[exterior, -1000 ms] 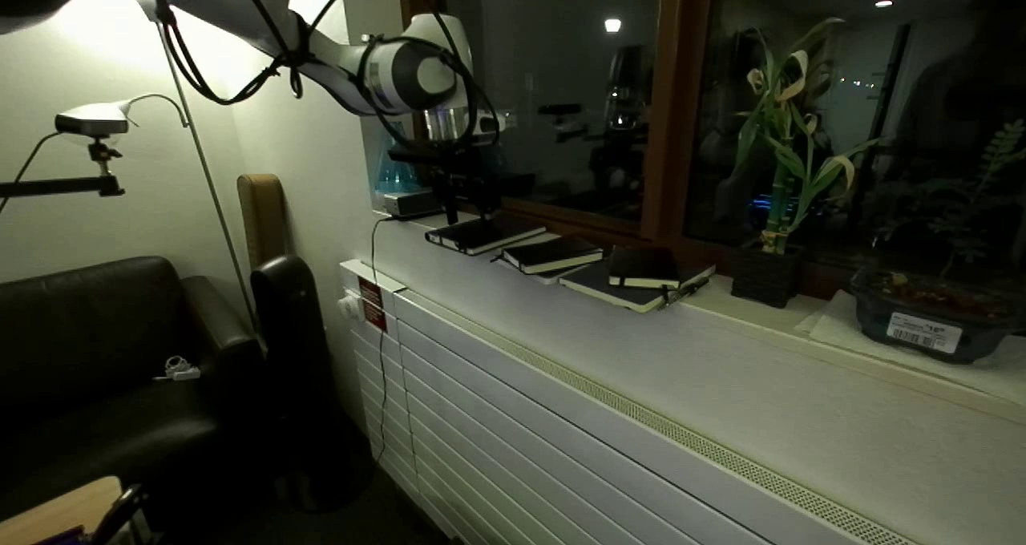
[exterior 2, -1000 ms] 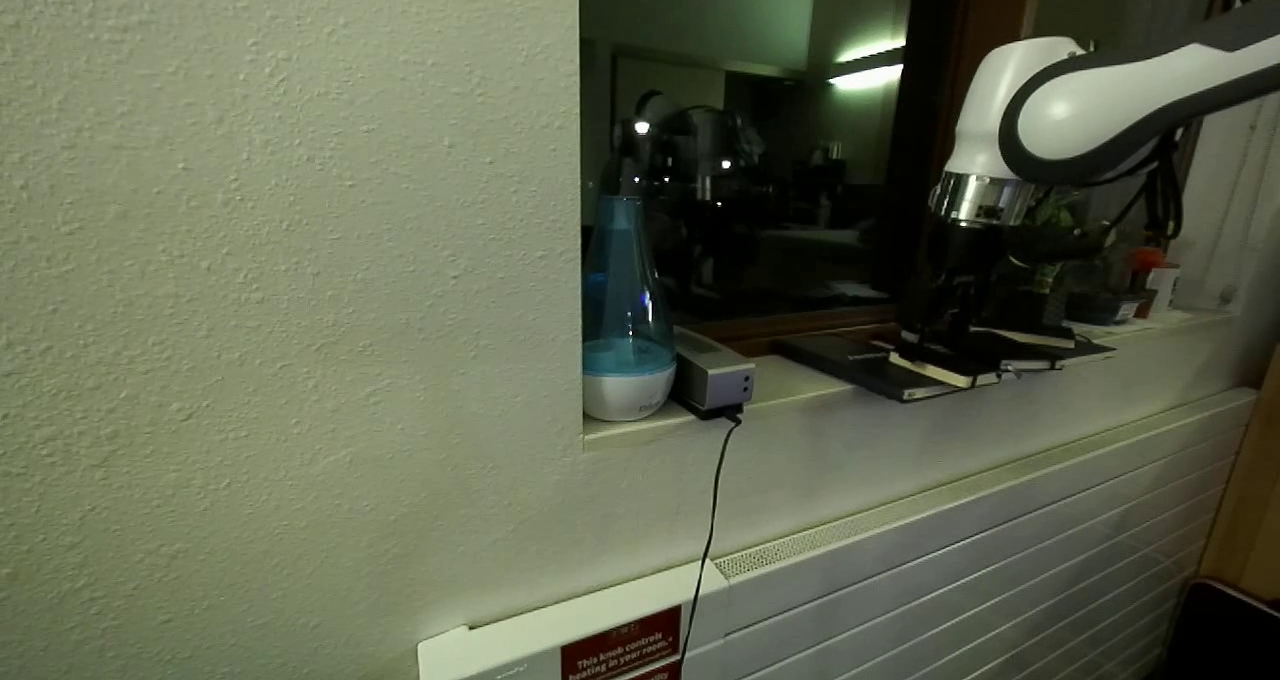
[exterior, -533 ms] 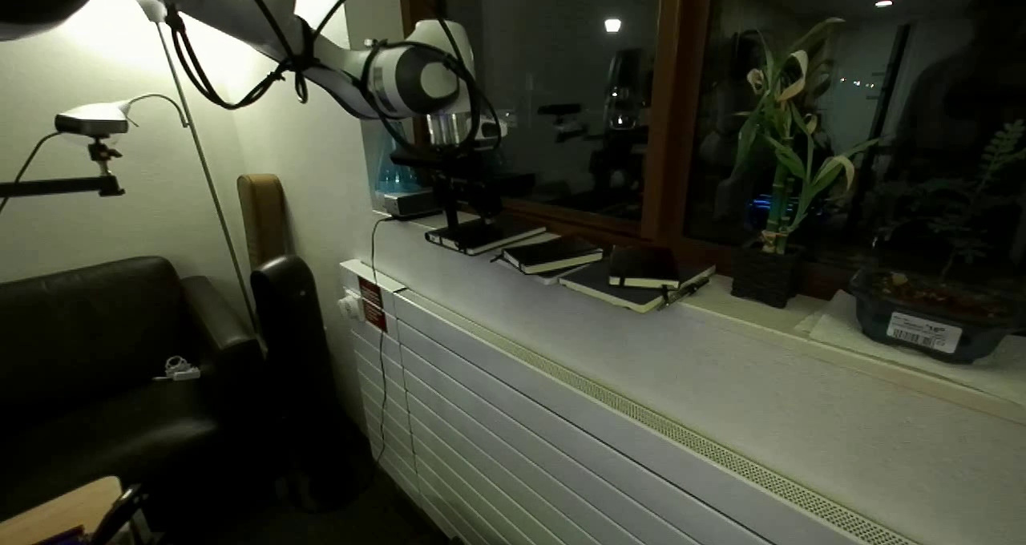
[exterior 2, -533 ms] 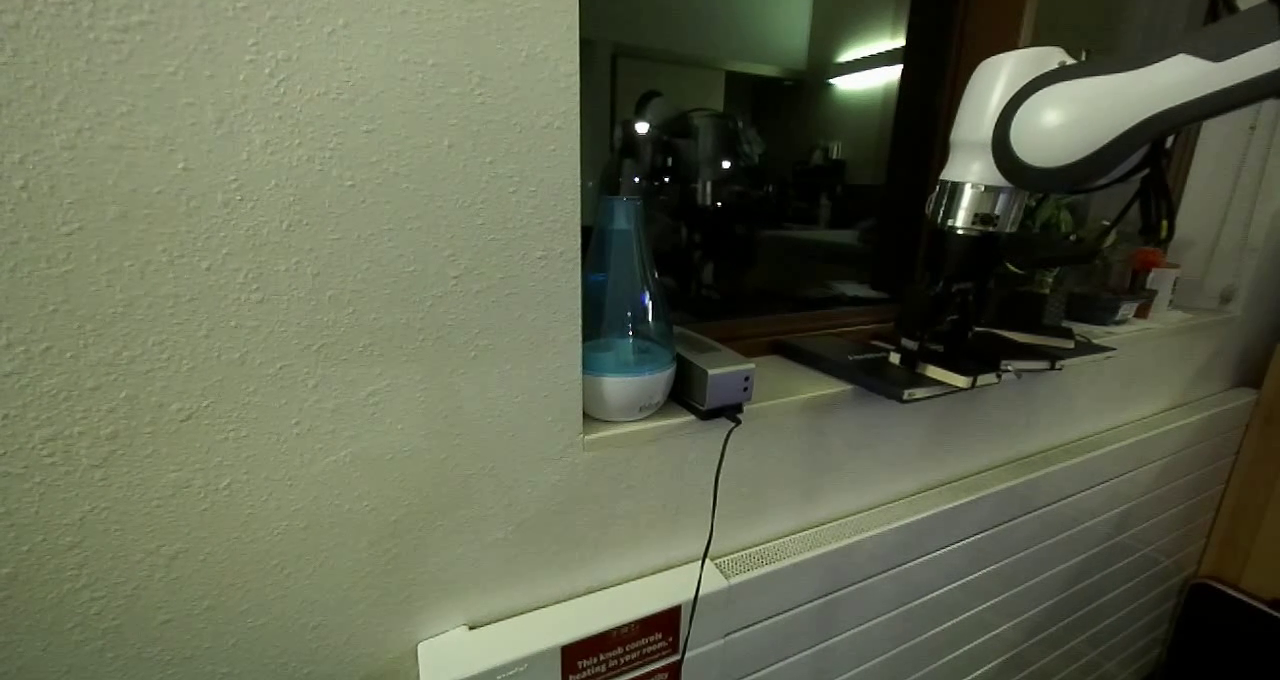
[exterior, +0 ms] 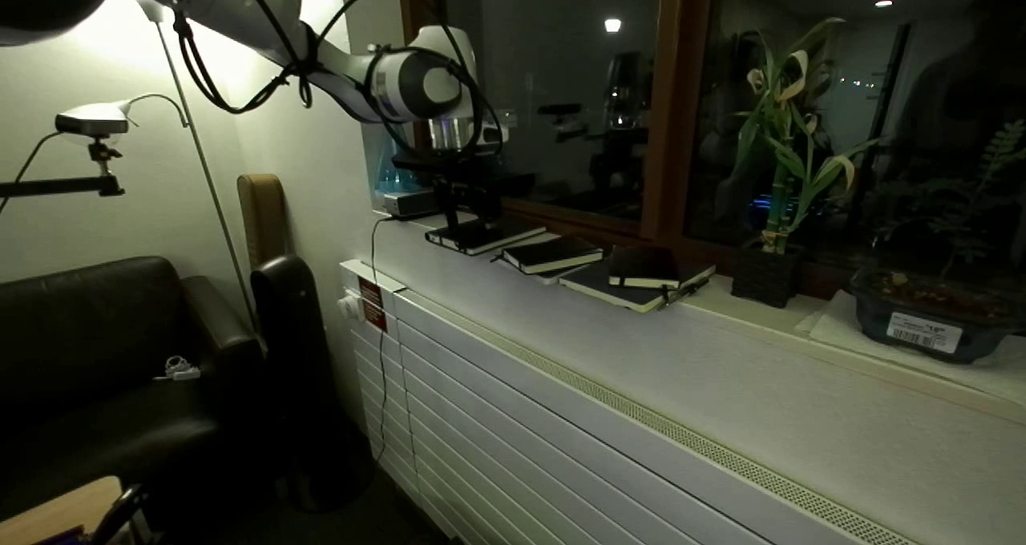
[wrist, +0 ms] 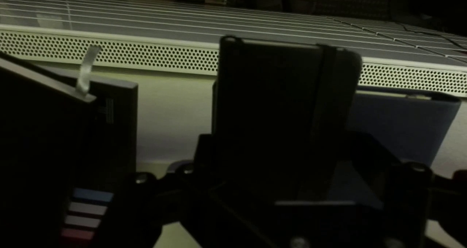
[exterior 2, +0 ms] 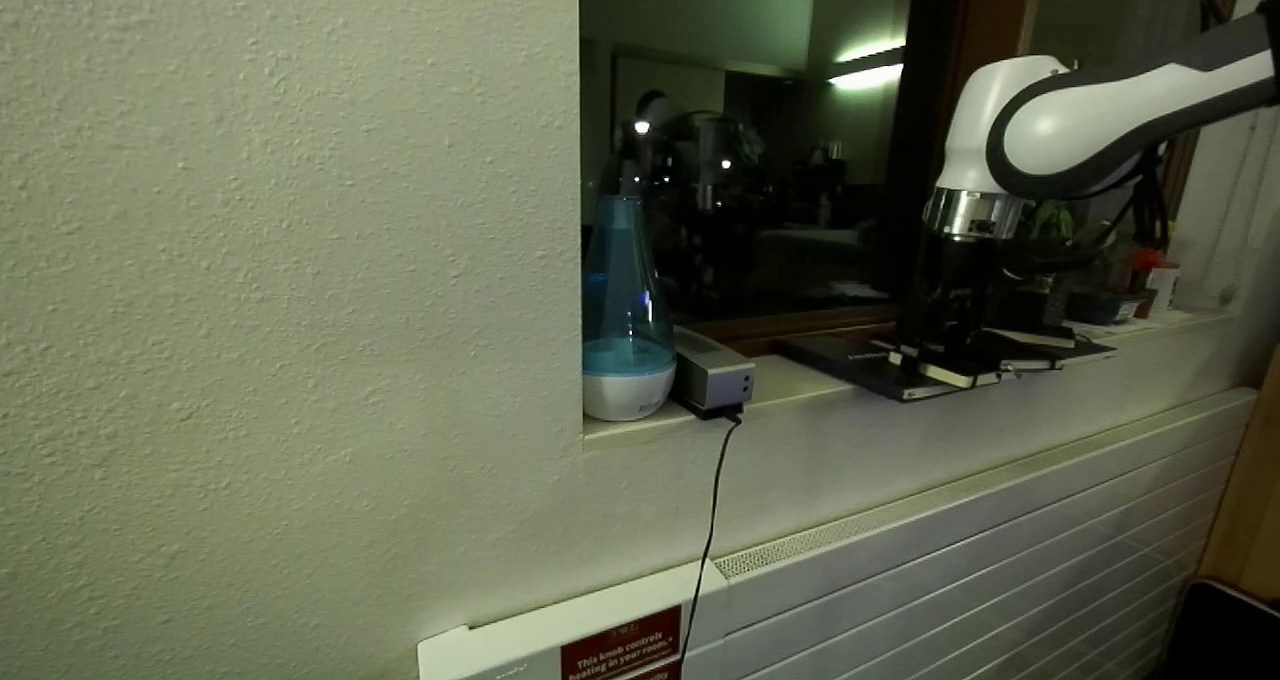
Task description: Move the top book on the left to the book on the right.
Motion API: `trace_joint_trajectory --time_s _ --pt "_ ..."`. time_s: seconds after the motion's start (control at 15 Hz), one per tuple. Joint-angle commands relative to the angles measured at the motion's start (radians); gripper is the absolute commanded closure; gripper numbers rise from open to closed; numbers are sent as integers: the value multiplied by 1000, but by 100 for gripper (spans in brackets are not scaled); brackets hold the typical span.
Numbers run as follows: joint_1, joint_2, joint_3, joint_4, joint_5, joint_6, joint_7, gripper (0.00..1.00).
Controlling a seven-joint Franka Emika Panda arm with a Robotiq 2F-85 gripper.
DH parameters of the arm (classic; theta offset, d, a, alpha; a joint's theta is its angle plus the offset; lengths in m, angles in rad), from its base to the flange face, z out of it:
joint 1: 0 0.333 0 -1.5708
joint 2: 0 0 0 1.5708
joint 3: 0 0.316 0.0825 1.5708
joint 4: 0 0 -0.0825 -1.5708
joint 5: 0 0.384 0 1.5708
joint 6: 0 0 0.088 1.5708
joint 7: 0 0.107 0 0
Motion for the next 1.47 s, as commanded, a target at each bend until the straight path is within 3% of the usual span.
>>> trace_joint_trajectory --time_s 0.0,0.2,1.4 --pt "4 15 2 27 10 -26 -16 33" --pt "5 21 5 38 11 -29 -17 51" --pt "25 -56 12 104 -5 -86 -11 51"
